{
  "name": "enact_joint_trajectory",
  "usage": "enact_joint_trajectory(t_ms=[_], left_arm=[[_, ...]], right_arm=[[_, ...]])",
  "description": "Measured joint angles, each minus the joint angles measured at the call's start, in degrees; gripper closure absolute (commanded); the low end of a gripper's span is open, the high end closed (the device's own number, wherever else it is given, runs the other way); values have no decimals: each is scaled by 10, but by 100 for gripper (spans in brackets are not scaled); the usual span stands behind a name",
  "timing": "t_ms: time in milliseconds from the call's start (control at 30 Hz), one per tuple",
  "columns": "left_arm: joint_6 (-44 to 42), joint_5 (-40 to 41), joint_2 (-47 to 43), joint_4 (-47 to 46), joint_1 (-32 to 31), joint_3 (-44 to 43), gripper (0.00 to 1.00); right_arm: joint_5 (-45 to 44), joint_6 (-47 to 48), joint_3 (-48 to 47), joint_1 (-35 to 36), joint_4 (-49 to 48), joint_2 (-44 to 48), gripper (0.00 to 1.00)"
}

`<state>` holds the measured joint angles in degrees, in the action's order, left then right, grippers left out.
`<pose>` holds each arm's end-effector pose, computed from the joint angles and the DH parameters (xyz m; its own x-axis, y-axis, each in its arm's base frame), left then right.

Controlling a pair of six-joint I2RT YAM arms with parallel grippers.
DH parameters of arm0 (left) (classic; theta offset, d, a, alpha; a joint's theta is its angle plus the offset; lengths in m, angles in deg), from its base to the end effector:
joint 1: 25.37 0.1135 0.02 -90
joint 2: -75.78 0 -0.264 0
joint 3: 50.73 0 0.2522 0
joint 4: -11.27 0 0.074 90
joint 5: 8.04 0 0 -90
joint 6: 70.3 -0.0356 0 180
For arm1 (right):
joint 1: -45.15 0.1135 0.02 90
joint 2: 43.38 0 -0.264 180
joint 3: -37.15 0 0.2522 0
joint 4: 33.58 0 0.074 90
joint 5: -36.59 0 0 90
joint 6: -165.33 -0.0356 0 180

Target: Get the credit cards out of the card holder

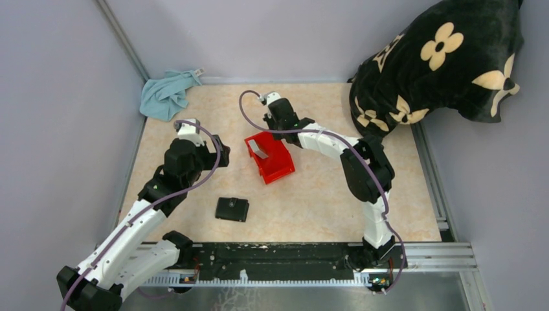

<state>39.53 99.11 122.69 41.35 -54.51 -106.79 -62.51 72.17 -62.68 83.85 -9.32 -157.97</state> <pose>0.1707 -0.0831 0.3078 -0.3697 -0.1650 -0.9144 0.1056 0.9703 -0.2178 0.3614 0.2823 0.2206 -0.5194 -0.3463 -0.7812 -0.4936 0.8678 -0.0566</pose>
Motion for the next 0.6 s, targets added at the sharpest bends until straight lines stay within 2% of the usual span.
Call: enact_joint_trajectory(t_ms=[167, 600], left_arm=[[0, 0, 0, 0, 0, 0, 0], [0, -1, 0, 0, 0, 0, 0]], right_arm=[[2, -5, -4, -4, -5, -4, 100], [-14, -11, -33, -11, 5, -23, 100]])
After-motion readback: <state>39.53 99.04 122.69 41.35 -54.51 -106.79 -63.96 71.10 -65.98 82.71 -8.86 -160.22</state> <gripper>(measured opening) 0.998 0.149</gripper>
